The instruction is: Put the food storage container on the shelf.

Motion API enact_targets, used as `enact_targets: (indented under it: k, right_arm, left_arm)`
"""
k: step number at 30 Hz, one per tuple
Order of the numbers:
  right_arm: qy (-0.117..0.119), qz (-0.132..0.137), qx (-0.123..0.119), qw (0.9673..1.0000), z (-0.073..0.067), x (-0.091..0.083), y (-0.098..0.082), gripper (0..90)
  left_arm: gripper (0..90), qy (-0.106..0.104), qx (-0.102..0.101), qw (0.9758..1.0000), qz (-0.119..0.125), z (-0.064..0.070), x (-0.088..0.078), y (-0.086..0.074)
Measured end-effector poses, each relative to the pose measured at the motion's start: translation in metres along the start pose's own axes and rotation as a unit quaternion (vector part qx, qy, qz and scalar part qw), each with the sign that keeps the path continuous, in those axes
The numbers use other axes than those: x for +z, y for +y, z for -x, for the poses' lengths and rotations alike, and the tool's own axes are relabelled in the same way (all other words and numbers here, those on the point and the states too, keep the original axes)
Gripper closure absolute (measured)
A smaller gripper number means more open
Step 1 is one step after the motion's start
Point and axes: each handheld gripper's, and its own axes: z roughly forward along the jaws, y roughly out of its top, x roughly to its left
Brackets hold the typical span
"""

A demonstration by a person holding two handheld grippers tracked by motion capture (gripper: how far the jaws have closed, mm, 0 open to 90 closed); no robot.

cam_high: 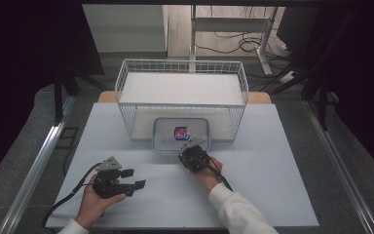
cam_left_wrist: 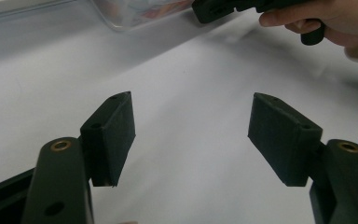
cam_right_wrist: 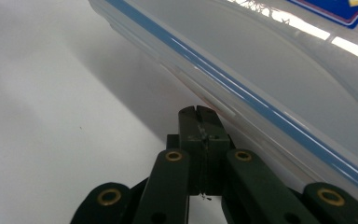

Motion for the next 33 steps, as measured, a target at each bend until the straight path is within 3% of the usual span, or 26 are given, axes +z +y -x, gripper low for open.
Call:
enact_targets:
  k: [4, 7, 16, 26, 33]
  right_arm:
    - [-0.005, 0.008, 0.003, 1.0, 0.0, -0.002, 0.003, 89.2]
    - [-0.005, 0.029, 0.02, 0.9994, 0.007, -0.009, 0.01, 89.1]
    - [-0.005, 0.032, 0.04, 0.9987, 0.016, -0.005, 0.019, 89.2]
    - [-0.022, 0.036, 0.048, 0.998, 0.028, 0.0, 0.036, 89.2]
    - [-0.032, 0.034, 0.068, 0.9966, 0.039, 0.01, 0.045, 89.2]
  left_arm:
    - [31.0, 0.002, -0.001, 1.0, 0.0, 0.0, 0.0, 0.0]
    - [30.8, 0.001, -0.003, 1.0, 0.001, -0.001, 0.0, 0.001]
    - [30.8, 0.002, -0.003, 1.0, 0.001, -0.001, 0.0, 0.001]
    - [30.7, 0.004, 0.001, 1.0, -0.003, -0.002, 0.0, 0.0]
    - [30.7, 0.006, 0.003, 1.0, -0.003, -0.002, -0.001, 0.0]
